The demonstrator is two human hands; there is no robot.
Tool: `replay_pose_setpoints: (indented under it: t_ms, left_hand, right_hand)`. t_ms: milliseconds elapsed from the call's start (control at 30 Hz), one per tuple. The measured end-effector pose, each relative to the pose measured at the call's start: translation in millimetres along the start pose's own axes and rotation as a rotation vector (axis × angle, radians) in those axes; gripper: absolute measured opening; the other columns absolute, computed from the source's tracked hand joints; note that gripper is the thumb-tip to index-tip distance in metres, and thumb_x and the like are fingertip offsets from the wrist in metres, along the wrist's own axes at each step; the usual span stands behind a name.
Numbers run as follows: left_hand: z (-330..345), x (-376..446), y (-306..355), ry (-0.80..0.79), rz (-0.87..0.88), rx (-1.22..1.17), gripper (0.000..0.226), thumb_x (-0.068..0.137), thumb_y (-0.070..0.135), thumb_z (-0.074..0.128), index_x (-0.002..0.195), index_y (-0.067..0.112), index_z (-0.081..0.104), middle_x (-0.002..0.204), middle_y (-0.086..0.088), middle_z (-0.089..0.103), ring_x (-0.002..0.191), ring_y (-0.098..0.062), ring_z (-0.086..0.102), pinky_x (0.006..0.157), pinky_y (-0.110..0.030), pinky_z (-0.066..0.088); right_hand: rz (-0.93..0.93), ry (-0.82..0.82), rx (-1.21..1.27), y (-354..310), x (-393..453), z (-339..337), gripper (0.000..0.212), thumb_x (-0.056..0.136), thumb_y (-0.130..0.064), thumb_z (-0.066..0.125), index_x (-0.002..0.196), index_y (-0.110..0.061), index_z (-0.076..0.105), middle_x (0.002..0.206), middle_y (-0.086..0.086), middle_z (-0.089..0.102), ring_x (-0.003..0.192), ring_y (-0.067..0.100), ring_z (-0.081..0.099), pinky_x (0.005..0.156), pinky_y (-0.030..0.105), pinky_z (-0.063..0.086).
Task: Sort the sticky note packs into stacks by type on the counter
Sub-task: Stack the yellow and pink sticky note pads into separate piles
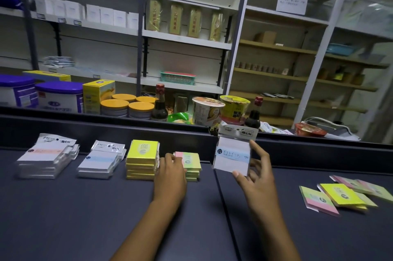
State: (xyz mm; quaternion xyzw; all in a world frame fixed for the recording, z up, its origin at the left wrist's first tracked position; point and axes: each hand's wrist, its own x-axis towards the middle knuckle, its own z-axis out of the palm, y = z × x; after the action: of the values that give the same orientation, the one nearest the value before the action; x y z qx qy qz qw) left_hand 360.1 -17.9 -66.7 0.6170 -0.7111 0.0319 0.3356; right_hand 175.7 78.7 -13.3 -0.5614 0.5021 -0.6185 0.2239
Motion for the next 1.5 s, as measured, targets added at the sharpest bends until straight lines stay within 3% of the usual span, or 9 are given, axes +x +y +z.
replay_pose_setpoints:
  t_ms: [200, 467, 600, 733, 967, 1100, 1233, 1367, 1500]
  left_hand:
    - [-58, -22, -6, 0.072, 0.148, -0.085, 0.023, 0.093, 0.036, 0.058, 0.113, 0.026, 0.060, 0.110, 0.006, 0.054, 0.105, -0.014, 0.055, 0.078, -0.028, 0.049]
    - [-149, -43, -75, -0.154, -0.023, 0.330, 0.036, 0.091, 0.050, 0.054, 0.117, 0.025, 0.053, 0.120, 0.002, 0.056, 0.115, -0.020, 0.052, 0.089, -0.035, 0.044]
    - [-175, -48, -115, -0.155, -0.116, 0.348, 0.035, 0.091, 0.049, 0.055, 0.115, 0.024, 0.055, 0.121, 0.002, 0.056, 0.114, -0.020, 0.054, 0.086, -0.035, 0.047]
    - [-189, -49, -151, -0.133, -0.141, 0.323, 0.032, 0.091, 0.049, 0.056, 0.114, 0.026, 0.054, 0.120, 0.005, 0.056, 0.114, -0.016, 0.053, 0.084, -0.033, 0.046]
    - [-200, -38, -211, -0.109, -0.141, 0.315, 0.034, 0.092, 0.051, 0.054, 0.116, 0.028, 0.054, 0.120, 0.006, 0.055, 0.114, -0.015, 0.052, 0.085, -0.030, 0.045]
    - [-202, -31, -234, -0.115, -0.125, 0.308, 0.033, 0.092, 0.050, 0.053, 0.117, 0.028, 0.054, 0.121, 0.006, 0.055, 0.114, -0.015, 0.052, 0.084, -0.030, 0.046]
    - [-205, -24, -251, -0.111, -0.110, 0.274, 0.031, 0.092, 0.049, 0.053, 0.115, 0.028, 0.055, 0.119, 0.008, 0.056, 0.113, -0.015, 0.052, 0.083, -0.031, 0.047]
    - [-206, -18, -264, -0.111, -0.098, 0.256, 0.032, 0.091, 0.050, 0.054, 0.114, 0.028, 0.055, 0.118, 0.008, 0.056, 0.112, -0.015, 0.052, 0.084, -0.031, 0.046]
    - [-205, -15, -270, -0.110, -0.083, 0.228, 0.032, 0.091, 0.051, 0.054, 0.114, 0.028, 0.055, 0.118, 0.009, 0.056, 0.112, -0.014, 0.051, 0.085, -0.031, 0.047]
  right_hand:
    - [-0.001, -0.053, 0.051, -3, -6, -11, 0.081, 0.084, 0.008, 0.069, 0.142, -0.040, 0.039, 0.121, -0.005, 0.061, 0.110, 0.003, 0.064, 0.080, 0.012, 0.054]
    - [-0.003, -0.212, 0.142, -17, -24, 54, 0.081, 0.083, 0.012, 0.069, 0.142, -0.035, 0.040, 0.121, -0.005, 0.060, 0.103, -0.004, 0.066, 0.075, 0.015, 0.056]
    - [-0.030, -0.302, 0.152, -36, -29, 100, 0.078, 0.084, 0.010, 0.069, 0.139, -0.036, 0.040, 0.125, -0.006, 0.058, 0.102, 0.001, 0.068, 0.078, 0.024, 0.060]
    - [-0.046, -0.335, 0.119, -53, -29, 148, 0.074, 0.085, 0.010, 0.068, 0.138, -0.035, 0.042, 0.117, -0.010, 0.059, 0.096, -0.006, 0.067, 0.072, 0.017, 0.056]
    - [0.022, -0.377, -0.055, -52, -15, 246, 0.065, 0.082, -0.006, 0.075, 0.131, -0.039, 0.047, 0.108, -0.009, 0.064, 0.086, 0.011, 0.070, 0.072, 0.039, 0.061]
    - [0.054, -0.396, -0.148, -40, -6, 286, 0.054, 0.081, -0.008, 0.077, 0.127, -0.025, 0.054, 0.121, -0.003, 0.061, 0.089, 0.002, 0.060, 0.068, 0.008, 0.045]
    - [0.100, -0.407, -0.278, -34, 2, 311, 0.048, 0.082, -0.010, 0.078, 0.125, -0.018, 0.058, 0.124, 0.004, 0.061, 0.082, -0.001, 0.055, 0.060, 0.004, 0.040]
    - [0.051, -0.452, -0.443, -31, 7, 321, 0.047, 0.089, -0.016, 0.071, 0.132, -0.011, 0.056, 0.135, 0.006, 0.060, 0.115, 0.019, 0.058, 0.086, 0.022, 0.042]
    - [-0.009, -0.488, -0.688, -28, 9, 328, 0.043, 0.096, -0.026, 0.062, 0.135, -0.011, 0.055, 0.131, 0.013, 0.059, 0.125, 0.028, 0.051, 0.106, 0.031, 0.031]
